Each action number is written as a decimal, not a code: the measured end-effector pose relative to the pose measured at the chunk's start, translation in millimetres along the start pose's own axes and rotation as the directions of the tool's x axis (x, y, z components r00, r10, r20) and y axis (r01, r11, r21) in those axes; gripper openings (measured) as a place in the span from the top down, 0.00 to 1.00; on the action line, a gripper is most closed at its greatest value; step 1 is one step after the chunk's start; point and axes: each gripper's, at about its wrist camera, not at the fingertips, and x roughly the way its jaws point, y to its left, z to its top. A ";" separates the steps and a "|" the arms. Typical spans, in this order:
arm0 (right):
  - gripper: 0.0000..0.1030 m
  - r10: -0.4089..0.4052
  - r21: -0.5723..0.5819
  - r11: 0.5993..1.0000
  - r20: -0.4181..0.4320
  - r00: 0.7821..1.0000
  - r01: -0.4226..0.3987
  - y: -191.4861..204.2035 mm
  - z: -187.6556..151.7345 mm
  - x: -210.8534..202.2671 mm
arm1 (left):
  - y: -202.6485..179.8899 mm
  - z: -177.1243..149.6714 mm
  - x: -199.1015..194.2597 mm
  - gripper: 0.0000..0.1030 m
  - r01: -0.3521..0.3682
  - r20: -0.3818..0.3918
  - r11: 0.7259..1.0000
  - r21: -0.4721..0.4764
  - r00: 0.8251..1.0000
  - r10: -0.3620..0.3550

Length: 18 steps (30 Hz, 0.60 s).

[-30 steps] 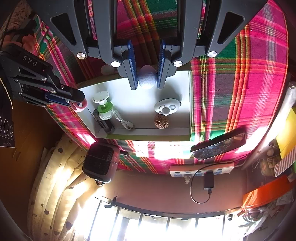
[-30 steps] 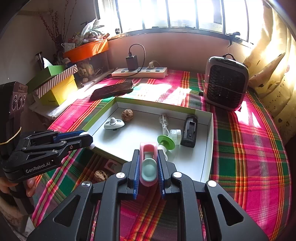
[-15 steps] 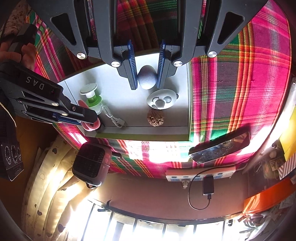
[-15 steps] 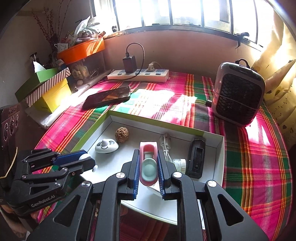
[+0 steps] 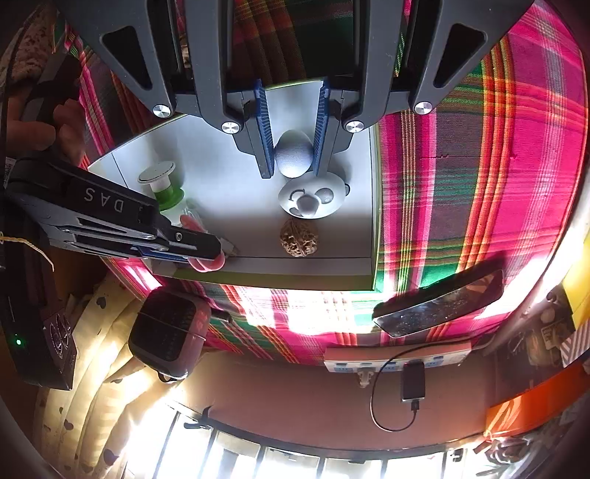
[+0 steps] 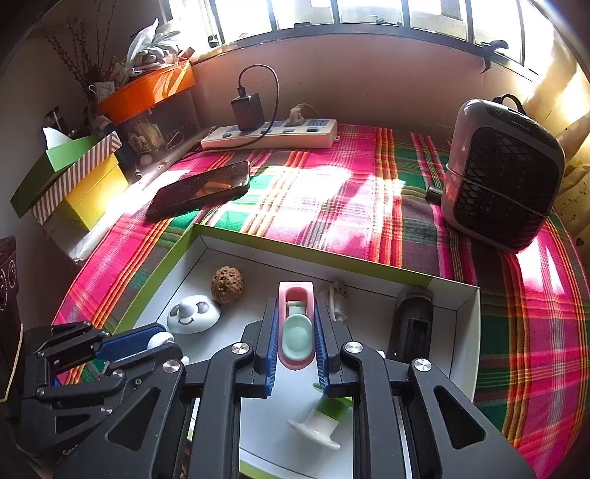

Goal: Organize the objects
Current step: 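Lower the egg and pink clip into the box with both grippers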

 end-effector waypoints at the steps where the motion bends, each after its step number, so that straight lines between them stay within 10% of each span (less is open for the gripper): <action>1: 0.82 -0.002 0.001 1.000 -0.003 1.000 0.002 0.2 1.0 2.2 | -0.4 0.3 1.0 0.81 -0.001 -0.002 1.000 0.002 1.000 0.001; 18: 0.82 -0.006 -0.003 1.000 -0.049 0.999 0.006 4.3 3.8 26.7 | -1.9 3.3 7.3 0.81 -0.037 -0.007 0.999 0.016 0.999 0.037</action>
